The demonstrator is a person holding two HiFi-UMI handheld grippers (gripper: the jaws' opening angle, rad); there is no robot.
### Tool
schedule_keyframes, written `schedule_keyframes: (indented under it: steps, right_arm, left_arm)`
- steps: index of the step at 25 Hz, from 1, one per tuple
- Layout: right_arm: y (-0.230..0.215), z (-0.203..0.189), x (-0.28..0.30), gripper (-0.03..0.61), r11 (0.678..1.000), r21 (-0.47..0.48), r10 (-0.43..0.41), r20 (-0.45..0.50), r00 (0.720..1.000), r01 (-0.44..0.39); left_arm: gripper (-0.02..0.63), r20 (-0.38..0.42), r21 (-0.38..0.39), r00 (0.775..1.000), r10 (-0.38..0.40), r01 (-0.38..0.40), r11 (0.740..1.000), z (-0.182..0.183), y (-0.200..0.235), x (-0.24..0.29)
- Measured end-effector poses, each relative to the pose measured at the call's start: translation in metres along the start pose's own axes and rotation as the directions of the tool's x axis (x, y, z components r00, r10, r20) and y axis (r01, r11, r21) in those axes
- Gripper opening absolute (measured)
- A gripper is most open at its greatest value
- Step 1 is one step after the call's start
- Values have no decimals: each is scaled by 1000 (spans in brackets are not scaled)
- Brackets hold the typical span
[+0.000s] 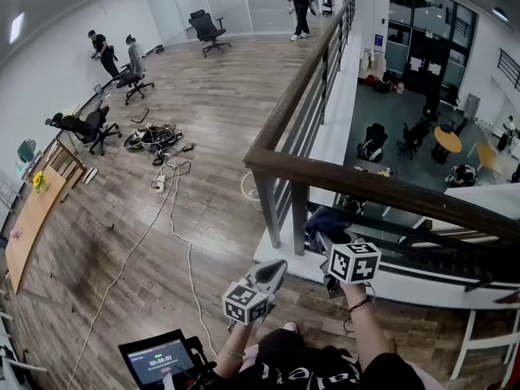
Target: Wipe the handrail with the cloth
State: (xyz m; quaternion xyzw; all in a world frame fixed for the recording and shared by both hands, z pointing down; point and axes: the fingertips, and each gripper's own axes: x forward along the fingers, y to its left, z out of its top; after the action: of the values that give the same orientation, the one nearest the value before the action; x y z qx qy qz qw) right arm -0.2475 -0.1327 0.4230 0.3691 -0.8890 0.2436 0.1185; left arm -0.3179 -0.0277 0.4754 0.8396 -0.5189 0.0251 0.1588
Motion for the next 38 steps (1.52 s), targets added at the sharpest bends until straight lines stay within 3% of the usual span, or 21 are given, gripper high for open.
schedule_keyframes:
  steps: [8,14,19,26,38]
  right_arm:
    - [25,104,57,103,993,-119,-2,60,998,9]
    - [30,126,125,103,982,-178,-51,34,998,56]
    - [-22,127,87,103,976,-172,-135,13,991,135]
    - [-80,112,79,103,970,-103,-218,37,975,221]
    - [-224,94,-76,103,929,5,-367,112,923,369]
  left_arm:
    - [0,11,-38,1000,-29,29,999,8,11,5]
    - [0,4,-58,998,-58,58,997,-3,46,8]
    - [0,-15,-75,996,-88,87,993,-5,7,16]
    - [0,-40,-87,987,-156,152,985,-20,23,41]
    - [0,-103,-74,955,-277,270,960,-37,-87,105]
